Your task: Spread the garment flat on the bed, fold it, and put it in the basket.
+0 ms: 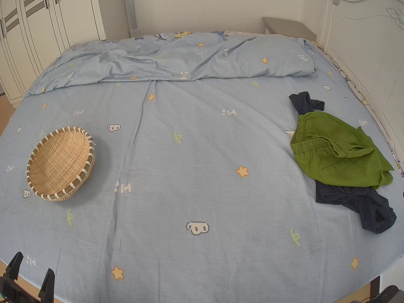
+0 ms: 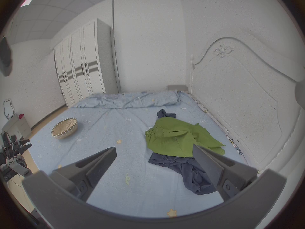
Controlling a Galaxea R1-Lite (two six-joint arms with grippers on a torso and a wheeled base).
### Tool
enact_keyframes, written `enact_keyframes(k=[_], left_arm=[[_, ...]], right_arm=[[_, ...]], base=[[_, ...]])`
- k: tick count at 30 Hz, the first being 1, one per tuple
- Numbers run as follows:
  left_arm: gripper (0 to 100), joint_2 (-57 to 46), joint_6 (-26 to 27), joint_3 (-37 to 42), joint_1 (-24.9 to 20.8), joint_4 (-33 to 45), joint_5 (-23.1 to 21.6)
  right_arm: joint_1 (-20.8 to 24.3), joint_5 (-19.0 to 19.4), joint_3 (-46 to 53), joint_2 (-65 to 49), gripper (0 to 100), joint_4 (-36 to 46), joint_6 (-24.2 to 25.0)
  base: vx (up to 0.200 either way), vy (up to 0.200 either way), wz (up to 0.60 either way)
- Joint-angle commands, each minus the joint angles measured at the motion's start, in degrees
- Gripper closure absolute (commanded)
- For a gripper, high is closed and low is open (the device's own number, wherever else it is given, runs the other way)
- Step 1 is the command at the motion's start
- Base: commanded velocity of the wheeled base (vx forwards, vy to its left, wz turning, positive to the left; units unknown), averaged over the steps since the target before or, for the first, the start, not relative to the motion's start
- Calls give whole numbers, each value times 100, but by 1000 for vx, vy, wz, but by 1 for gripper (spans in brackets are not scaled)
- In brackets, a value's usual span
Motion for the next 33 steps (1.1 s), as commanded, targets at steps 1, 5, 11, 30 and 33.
enact_keyframes(k=[1,5,11,30,33], left_arm=[[0,-14,2,101,0,-2,0],[0,-5,2,101,-9,-2,0],[0,-14,2,101,0,-2,0],[0,-14,2,101,0,-2,0],[0,-14,2,101,0,-2,0]], right_arm=[[441,-517,-1500,2967,0,298,-329],[714,-1501,-2045,3961,0,377,-540],[1074,-2406,-2845,5112,0,561,-619],[1531,-3637,-4076,7204,0,456,-540],[1443,-3892,-4120,7336,0,447,-549]], base=[[0,0,0],[0,0,0],[0,0,0],[0,0,0],[0,0,0]])
